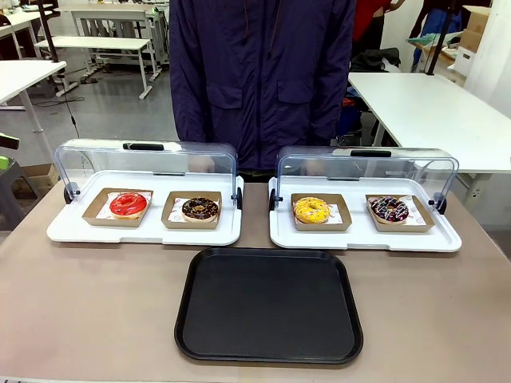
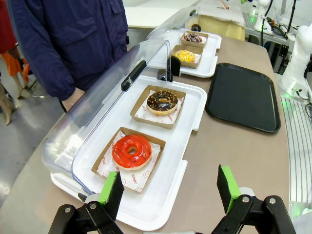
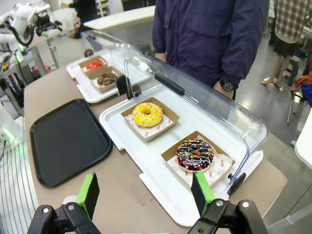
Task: Move the first donut from the left to the tray.
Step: Pick up the Paper togo box containing the Donut indicated by the person and place it on the Handle tray.
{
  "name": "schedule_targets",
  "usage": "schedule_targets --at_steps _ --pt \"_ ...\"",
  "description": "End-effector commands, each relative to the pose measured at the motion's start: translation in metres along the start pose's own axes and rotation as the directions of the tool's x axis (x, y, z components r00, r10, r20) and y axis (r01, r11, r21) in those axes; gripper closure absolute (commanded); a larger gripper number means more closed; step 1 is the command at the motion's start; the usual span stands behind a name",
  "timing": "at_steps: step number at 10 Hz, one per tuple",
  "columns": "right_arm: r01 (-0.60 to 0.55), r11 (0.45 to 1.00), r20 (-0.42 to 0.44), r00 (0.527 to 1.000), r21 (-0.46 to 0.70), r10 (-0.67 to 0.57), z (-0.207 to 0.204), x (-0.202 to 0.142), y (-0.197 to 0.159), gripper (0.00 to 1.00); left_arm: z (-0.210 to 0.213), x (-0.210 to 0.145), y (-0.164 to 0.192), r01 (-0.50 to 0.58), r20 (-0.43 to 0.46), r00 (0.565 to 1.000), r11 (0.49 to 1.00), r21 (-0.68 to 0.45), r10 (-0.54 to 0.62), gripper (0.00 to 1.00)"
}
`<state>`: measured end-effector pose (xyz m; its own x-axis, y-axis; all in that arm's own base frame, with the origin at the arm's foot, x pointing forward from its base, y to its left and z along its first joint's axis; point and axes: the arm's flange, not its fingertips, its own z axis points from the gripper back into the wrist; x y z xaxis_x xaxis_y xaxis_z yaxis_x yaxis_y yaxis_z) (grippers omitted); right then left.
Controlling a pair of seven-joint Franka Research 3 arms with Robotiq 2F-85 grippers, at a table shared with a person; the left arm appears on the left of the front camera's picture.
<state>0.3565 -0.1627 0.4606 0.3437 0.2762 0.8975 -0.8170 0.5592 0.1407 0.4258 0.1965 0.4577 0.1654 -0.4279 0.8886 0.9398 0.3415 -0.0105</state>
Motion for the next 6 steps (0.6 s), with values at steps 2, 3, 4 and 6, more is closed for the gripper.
schedule_targets --at_steps 2,3,4,6 --pt "-0.028 1.0 0.03 0.999 -0.001 0.028 -0.0004 0.0025 -0.0044 0.0 -0.0001 0.0009 -0.0028 0.005 0.013 1.0 1.0 -0.003 -0.005 0.0" --pt "-0.028 1.0 0.03 0.999 -0.001 0.028 -0.0004 0.0025 -0.0044 0.0 -0.0001 0.0009 -0.0028 0.005 0.013 1.0 1.0 -0.003 -0.005 0.0" --pt "-0.028 1.0 0.03 0.999 -0.001 0.028 -0.0004 0.0025 -0.0044 0.0 -0.0001 0.0009 -0.0028 0.005 0.013 1.0 1.0 -0.003 -0.005 0.0" --pt "-0.028 1.0 0.03 0.999 -0.001 0.028 -0.0004 0.0025 -0.0044 0.0 -0.0001 0.0009 -0.0028 0.005 0.013 1.0 1.0 -0.003 -0.005 0.0"
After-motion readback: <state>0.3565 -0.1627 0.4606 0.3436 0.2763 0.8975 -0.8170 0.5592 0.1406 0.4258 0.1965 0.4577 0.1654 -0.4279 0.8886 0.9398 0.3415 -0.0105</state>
